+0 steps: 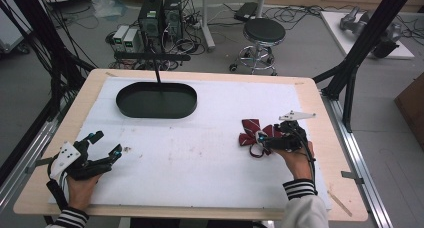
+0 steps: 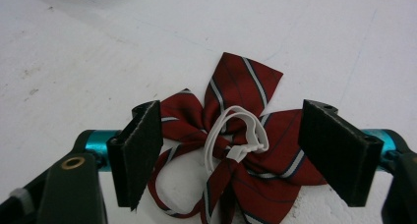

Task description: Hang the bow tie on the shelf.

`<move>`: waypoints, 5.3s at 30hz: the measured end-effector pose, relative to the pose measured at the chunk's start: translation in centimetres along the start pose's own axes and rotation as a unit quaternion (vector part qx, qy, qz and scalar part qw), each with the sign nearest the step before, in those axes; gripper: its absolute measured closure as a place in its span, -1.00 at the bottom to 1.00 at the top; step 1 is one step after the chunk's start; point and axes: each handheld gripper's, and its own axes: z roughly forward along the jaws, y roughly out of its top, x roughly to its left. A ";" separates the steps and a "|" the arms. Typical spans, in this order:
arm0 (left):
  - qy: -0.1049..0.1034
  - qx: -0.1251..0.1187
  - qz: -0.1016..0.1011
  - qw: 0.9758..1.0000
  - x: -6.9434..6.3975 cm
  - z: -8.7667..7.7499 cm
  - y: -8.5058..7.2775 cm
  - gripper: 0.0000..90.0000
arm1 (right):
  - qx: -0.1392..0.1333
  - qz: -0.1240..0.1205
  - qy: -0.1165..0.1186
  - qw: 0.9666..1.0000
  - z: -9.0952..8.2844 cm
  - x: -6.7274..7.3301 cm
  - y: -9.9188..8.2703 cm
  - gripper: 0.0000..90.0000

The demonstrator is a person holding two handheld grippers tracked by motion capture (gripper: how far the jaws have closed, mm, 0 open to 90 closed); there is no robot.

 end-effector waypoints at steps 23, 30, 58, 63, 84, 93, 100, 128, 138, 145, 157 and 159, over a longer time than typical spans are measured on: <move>-0.001 0.001 0.003 1.000 0.0 0.0 0.0 -0.66 | 0.088 -0.056 0.004 0.995 3.1 1.7 0.5 0.11; 0.001 -0.001 0.002 1.000 0.0 0.0 0.0 -0.65 | 0.120 -0.060 -0.007 0.991 4.0 1.8 1.1 0.18; 0.001 -0.003 0.001 1.000 0.0 0.0 0.0 -0.65 | 0.180 -0.049 -0.044 0.981 4.5 1.4 0.7 0.67; 0.000 -0.003 0.001 1.000 0.0 0.0 0.0 -0.65 | 0.179 -0.062 -0.050 0.981 4.4 1.5 0.8 0.89; 0.000 -0.003 0.001 1.000 -0.1 0.0 0.0 -0.65 | 0.094 -0.015 -0.019 0.995 2.7 0.7 0.8 0.90; 0.000 -0.003 0.001 1.000 -0.1 0.0 0.0 -0.65 | 0.027 0.000 -0.004 1.000 1.6 0.8 1.2 0.94; 0.000 -0.002 0.001 1.000 -0.1 0.0 0.0 -0.65 | -0.050 0.005 0.012 0.999 0.4 1.2 1.7 0.94; 0.000 -0.001 0.002 1.000 0.0 0.0 0.0 -0.65 | -0.192 -0.029 0.066 0.979 -1.7 5.9 8.9 0.94; -0.001 -0.002 0.002 1.000 0.0 0.0 0.0 -0.65 | -0.205 -0.013 0.088 0.975 -0.9 7.2 11.8 0.94; -0.002 0.000 0.001 1.000 0.1 -0.1 0.0 -0.65 | -0.211 -0.013 0.098 0.972 -0.2 8.2 13.8 0.94; -0.002 -0.002 0.000 1.000 0.0 -0.1 0.0 -0.65 | -0.204 -0.023 0.107 0.973 2.5 10.2 16.3 0.94; -0.002 -0.003 0.000 1.000 0.0 -0.1 0.0 -0.65 | -0.202 -0.026 0.108 0.973 3.1 10.4 16.7 0.94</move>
